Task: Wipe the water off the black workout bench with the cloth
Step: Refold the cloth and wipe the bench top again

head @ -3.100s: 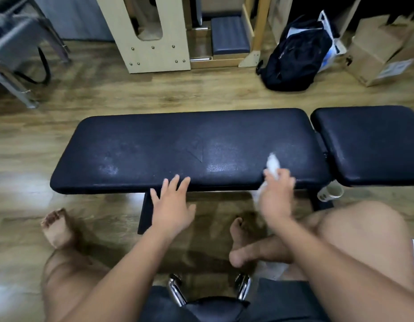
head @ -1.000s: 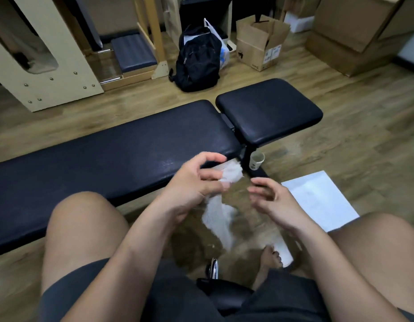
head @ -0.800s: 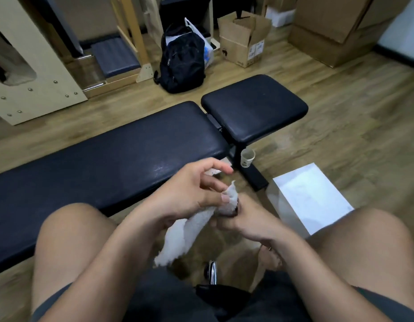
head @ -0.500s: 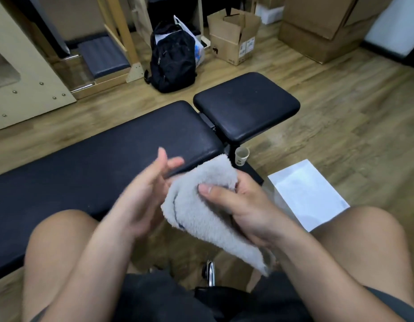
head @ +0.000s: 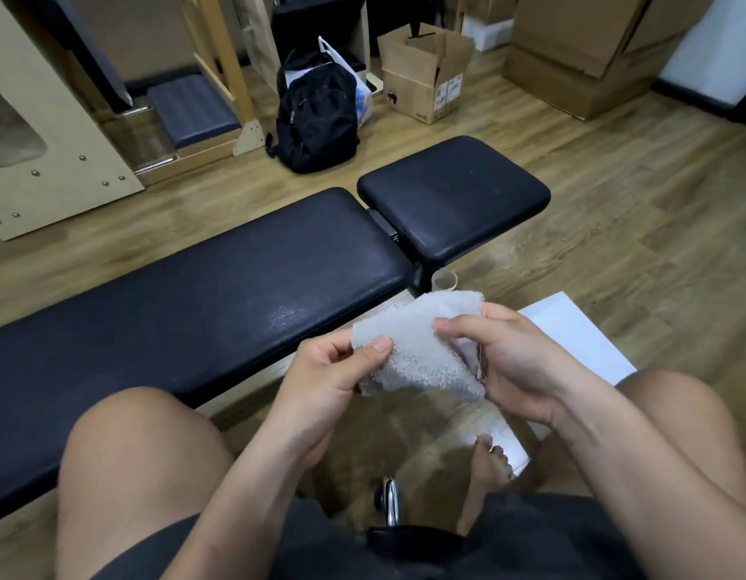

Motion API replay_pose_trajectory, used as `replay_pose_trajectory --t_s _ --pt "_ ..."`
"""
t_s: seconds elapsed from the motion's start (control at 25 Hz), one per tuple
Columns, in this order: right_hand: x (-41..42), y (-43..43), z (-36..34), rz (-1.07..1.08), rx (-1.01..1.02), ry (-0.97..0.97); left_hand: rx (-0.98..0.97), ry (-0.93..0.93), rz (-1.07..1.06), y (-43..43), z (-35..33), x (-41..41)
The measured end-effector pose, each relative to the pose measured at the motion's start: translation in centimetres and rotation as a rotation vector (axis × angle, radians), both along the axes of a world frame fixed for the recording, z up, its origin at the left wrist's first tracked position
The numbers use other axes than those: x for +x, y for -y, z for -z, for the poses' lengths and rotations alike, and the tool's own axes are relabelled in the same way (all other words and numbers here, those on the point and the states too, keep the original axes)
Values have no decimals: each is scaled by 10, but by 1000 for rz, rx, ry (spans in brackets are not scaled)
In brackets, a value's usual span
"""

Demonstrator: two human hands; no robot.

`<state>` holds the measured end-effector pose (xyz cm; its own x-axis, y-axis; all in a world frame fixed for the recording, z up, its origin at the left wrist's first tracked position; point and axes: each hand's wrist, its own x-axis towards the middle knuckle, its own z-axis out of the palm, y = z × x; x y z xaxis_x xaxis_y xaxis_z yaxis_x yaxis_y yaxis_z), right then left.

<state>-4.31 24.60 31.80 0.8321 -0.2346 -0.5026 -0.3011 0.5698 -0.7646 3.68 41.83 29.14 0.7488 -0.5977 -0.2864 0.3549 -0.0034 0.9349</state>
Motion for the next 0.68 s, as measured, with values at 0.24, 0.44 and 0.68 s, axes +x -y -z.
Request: replay_pose_trajectory --t_s 0.24,0.44,0.68 --pt "-7 5 13 -115 -234 -154 88 194 -47 5 -8 -1" --pt "-11 8 16 165 -297 46 263 461 18 11 -17 0" --pt "-12 5 26 -159 -1257 -39 277 571 -46 8 -8 15"
